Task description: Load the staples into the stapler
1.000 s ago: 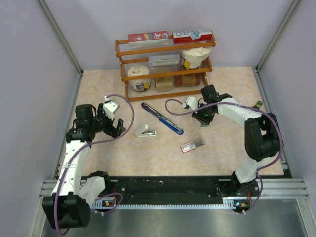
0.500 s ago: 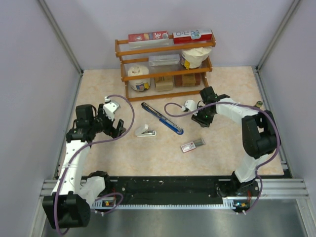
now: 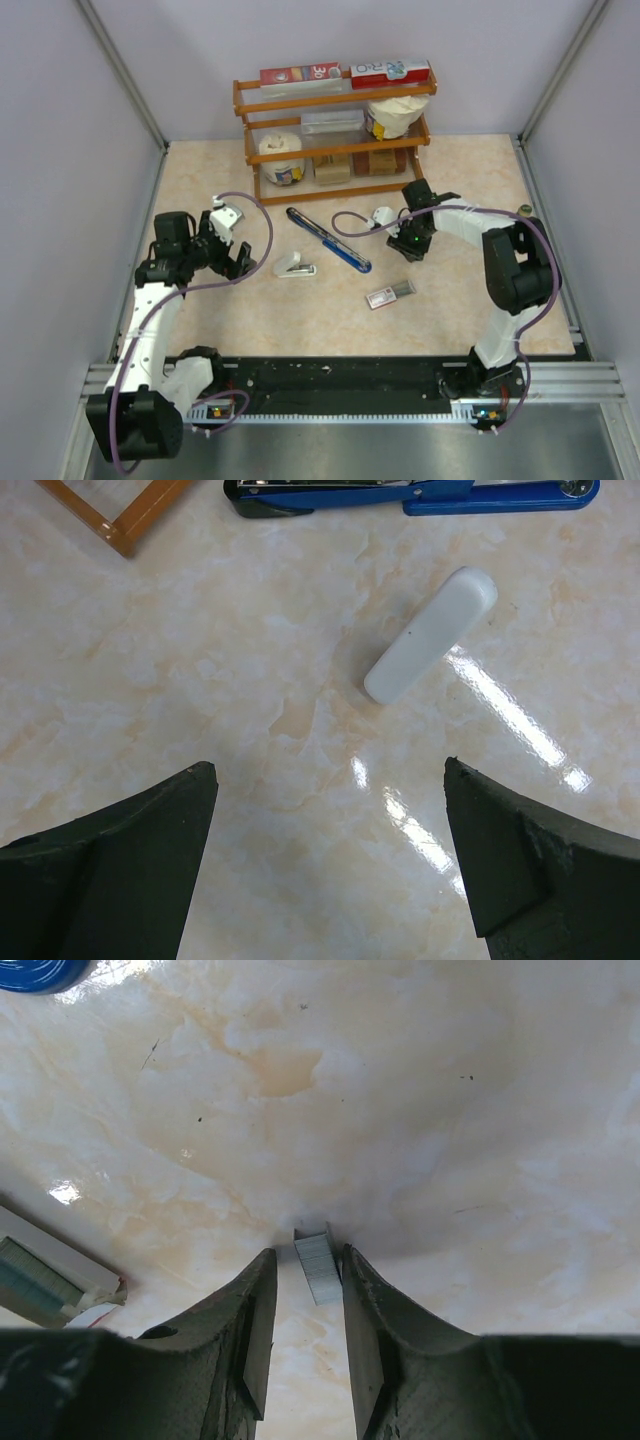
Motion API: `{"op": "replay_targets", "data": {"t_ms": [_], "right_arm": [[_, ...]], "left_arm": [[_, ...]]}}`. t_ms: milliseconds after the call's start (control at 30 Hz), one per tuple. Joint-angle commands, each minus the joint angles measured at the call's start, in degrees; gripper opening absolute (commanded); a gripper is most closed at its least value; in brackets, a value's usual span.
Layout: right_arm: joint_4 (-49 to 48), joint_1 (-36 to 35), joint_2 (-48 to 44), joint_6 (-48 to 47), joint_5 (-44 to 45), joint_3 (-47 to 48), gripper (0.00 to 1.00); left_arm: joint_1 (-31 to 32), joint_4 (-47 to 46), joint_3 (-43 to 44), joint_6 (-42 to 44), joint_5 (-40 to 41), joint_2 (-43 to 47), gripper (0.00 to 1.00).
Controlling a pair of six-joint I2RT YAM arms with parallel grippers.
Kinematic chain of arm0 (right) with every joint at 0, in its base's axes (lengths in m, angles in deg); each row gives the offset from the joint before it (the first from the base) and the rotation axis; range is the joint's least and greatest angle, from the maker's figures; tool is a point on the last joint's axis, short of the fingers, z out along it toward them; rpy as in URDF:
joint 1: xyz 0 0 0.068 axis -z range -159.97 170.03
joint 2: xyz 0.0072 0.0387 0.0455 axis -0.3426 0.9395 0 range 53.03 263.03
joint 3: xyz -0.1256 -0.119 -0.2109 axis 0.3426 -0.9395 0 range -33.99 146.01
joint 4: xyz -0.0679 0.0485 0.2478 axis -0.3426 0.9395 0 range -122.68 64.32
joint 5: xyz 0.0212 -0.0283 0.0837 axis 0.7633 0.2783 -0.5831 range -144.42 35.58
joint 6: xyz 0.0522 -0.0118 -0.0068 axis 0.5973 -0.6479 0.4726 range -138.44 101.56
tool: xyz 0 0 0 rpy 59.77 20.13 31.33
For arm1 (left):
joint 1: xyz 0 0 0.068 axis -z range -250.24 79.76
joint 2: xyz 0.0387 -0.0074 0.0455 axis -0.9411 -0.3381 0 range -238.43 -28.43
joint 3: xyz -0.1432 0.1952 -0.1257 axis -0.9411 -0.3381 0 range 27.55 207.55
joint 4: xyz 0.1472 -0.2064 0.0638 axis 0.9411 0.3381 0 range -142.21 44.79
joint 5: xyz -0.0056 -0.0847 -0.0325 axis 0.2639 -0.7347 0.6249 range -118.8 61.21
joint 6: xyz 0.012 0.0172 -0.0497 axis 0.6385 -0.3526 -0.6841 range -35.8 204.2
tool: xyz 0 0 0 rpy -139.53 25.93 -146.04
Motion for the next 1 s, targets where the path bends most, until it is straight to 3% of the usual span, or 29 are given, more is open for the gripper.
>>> {"op": "replay_targets", "data": {"t_ms": [0,467,700,967], "right_arm": [[-0.51,0.72,-0.04,-0.09,-1.26,1.55,0.31],[-0.60,0.81,0.32,1.66,-1.96,2.43,0.08],[-0.51,0.72,-1.52,4.21,-4.85,3.39,0.08],[-0.69,-1.29,-5.74,13.34,-10.66,7.00,0.07]], "left_arm": [[-0.34,-2.03,-0.26,0.21,-1.37,-0.63,0.99],[-0.34,-1.95,-0.43,0.30,-1.63,-0.80,0.99],[-0.25,-1.86,-0.43,0.39,-1.72,-0.80,0.99],[-0.34,-1.94,-0.35,0.30,-1.45,-0.45,0.99]]}}
